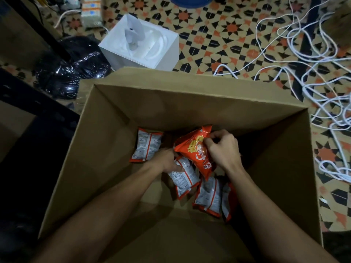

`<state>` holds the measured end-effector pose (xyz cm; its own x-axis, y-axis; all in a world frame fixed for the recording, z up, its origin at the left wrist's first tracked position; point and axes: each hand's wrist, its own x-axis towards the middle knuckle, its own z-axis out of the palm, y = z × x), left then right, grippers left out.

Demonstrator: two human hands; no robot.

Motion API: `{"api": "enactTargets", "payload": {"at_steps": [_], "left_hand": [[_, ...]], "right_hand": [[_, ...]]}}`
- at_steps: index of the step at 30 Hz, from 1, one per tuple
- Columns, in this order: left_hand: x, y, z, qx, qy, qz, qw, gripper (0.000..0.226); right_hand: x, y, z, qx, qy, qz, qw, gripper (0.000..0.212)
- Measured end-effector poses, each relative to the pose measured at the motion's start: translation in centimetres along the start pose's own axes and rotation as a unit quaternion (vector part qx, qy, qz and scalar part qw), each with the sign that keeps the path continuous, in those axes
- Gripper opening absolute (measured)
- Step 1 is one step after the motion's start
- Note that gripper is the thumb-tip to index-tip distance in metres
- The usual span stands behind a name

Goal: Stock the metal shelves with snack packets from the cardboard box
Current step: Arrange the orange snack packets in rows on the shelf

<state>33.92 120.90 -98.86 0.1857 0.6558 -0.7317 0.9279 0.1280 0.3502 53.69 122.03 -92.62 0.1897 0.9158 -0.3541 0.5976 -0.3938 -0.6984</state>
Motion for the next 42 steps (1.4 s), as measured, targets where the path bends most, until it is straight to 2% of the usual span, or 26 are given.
{"api": "enactTargets", "payload": {"at_steps": [5, 8, 10, 13, 17, 20, 27, 29, 32, 34, 38, 41, 42], "left_hand": [[-4.5, -0.2, -2.8, 0.071, 0.004, 0.010, 0.997, 0.055], [-8.9, -0.7, -4.4, 0.088, 0.009, -0.004, 0.996, 0.041], [-12.2, -0.7, -5.3, 0.078, 0.052, 0.007, 0.996, 0.038], [-17.4, -0.7, -5.8, 0.002, 0.152, 0.053, 0.987, 0.036], [-24.1, -0.9, -6.0, -0.073, 0.282, 0.070, 0.954, 0.043], [-28.9, -0.9, -6.5, -0.098, 0.343, 0.092, 0.930, 0.046], [-41.2, -1.5, -8.8, -0.153, 0.477, 0.137, 0.854, 0.042], [-44.7, -2.4, -9.5, -0.172, 0.499, 0.138, 0.838, 0.042], [-50.3, -4.4, -9.7, -0.217, 0.528, 0.143, 0.809, 0.037], [-53.2, -5.7, -9.6, -0.256, 0.536, 0.162, 0.788, 0.030], [-59.3, -9.0, -9.1, -0.317, 0.583, 0.150, 0.733, 0.032], [-62.9, -11.8, -9.0, -0.380, 0.636, 0.132, 0.658, 0.021], [-63.8, -13.1, -9.0, -0.392, 0.659, 0.121, 0.630, 0.023]], "right_hand": [[-1.5, -2.1, -1.3, 0.005, -0.004, -0.080, 0.997, 0.024], [-3.3, -3.6, -2.3, 0.022, -0.007, -0.117, 0.993, 0.017], [-4.4, -4.7, -3.1, 0.028, 0.014, -0.137, 0.990, 0.014], [-6.7, -6.9, -4.7, 0.059, 0.034, -0.164, 0.984, 0.014], [-9.9, -11.6, -6.8, 0.121, 0.043, -0.208, 0.970, 0.011], [-13.0, -15.7, -8.1, 0.158, 0.040, -0.260, 0.952, 0.014], [-20.0, -25.6, -9.9, 0.240, 0.056, -0.370, 0.896, 0.022], [-22.0, -28.6, -9.8, 0.279, 0.026, -0.383, 0.880, 0.025], [-25.5, -32.8, -8.4, 0.325, -0.025, -0.414, 0.850, 0.016], [-27.2, -35.1, -7.3, 0.353, -0.049, -0.421, 0.834, 0.021], [-30.7, -40.5, -3.8, 0.409, -0.128, -0.403, 0.809, 0.025], [-32.8, -44.1, -1.1, 0.425, -0.205, -0.342, 0.813, 0.027], [-33.6, -45.4, -0.1, 0.433, -0.239, -0.312, 0.812, 0.025]]}}
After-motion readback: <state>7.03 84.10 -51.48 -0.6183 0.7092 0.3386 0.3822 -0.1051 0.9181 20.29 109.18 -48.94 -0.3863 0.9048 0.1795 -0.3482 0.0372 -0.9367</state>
